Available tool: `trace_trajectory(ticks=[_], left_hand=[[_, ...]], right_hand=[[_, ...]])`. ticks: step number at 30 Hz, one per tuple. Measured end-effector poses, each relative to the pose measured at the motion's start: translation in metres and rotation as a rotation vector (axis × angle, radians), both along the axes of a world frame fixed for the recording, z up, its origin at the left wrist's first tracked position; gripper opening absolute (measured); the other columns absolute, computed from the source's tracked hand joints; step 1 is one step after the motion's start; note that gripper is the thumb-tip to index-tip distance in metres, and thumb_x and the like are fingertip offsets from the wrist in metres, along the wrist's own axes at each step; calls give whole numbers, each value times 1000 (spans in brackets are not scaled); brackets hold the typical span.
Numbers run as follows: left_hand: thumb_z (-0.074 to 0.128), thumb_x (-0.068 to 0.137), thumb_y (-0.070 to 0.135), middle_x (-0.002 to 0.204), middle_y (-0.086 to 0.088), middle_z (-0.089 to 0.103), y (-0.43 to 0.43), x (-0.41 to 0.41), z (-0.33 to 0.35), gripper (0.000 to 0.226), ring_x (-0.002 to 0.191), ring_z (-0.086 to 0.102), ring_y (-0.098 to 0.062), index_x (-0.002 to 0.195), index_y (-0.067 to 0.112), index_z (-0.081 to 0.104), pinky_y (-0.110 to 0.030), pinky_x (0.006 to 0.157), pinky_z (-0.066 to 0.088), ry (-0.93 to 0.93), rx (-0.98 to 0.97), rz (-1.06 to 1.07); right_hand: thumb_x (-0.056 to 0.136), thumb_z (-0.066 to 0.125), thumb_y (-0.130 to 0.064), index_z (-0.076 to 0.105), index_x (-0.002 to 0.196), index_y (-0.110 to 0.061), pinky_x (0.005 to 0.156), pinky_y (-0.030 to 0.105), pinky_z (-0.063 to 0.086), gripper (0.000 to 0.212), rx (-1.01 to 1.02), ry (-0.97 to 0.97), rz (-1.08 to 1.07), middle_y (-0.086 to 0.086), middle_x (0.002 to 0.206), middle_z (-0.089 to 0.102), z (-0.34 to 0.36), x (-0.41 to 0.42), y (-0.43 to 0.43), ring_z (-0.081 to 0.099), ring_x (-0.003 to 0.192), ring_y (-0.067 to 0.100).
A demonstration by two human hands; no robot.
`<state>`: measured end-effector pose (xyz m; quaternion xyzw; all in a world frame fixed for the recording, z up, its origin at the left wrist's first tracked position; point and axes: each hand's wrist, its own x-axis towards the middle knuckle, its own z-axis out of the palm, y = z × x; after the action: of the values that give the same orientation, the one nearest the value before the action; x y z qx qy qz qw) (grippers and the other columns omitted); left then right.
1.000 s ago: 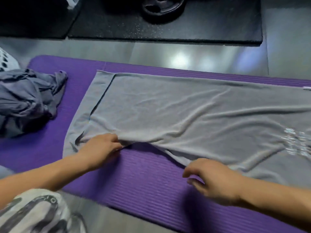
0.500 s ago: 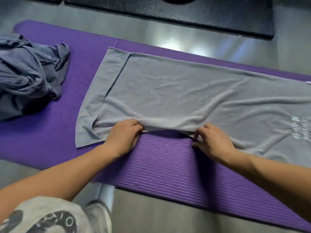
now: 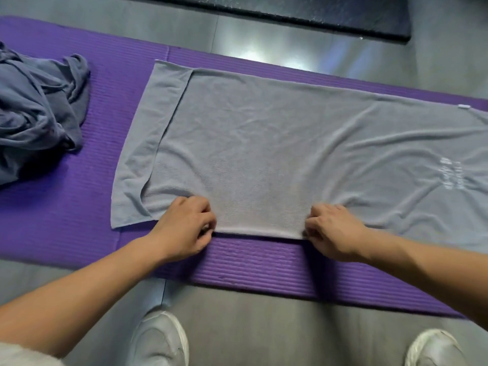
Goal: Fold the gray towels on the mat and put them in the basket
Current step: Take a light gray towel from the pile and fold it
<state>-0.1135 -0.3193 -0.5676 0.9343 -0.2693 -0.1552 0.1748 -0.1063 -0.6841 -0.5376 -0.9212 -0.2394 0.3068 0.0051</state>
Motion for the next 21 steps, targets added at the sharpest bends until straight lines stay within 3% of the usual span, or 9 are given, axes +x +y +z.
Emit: trace_trajectory(ticks=[5,9,13,17,21], left_hand=[[48,85,40,91,6,53,6,1,-1,22,84,56,-21,90,28,66,-36,71,46,11,-28,26],[47,86,47,97,4,56,21,12,7,33,92,59,-23,101,25,68,-38,77,51,21,-40,235],[70,85,24,105,-10,57,58,36,12,26,97,58,-38,109,14,69,-49,82,50,-149,0,601],[71,85,33,119,-19,55,105,46,18,42,112,52,-44,119,13,58,-52,91,47,92,162,976],[69,83,50,103,-9,59,122,26,17,38,93,62,-36,101,20,54,-44,79,51,288,103,1066]], right_hand=[[85,46,-41,64,84,-22,79,40,52,26,9,91,-24,0,94,59,3,8,5,62,90,28],[92,52,-45,66,98,-24,81,36,51,25,-45,143,13,-3,102,60,13,23,26,63,97,24],[95,59,-37,67,108,-26,77,31,50,19,27,115,-9,-7,104,65,32,70,70,64,96,19],[94,63,-27,73,107,-20,76,26,45,17,163,71,-101,-4,101,71,39,138,130,67,95,22],[97,60,-24,71,120,-16,88,21,42,26,319,-32,-264,0,122,70,35,213,200,65,110,21]])
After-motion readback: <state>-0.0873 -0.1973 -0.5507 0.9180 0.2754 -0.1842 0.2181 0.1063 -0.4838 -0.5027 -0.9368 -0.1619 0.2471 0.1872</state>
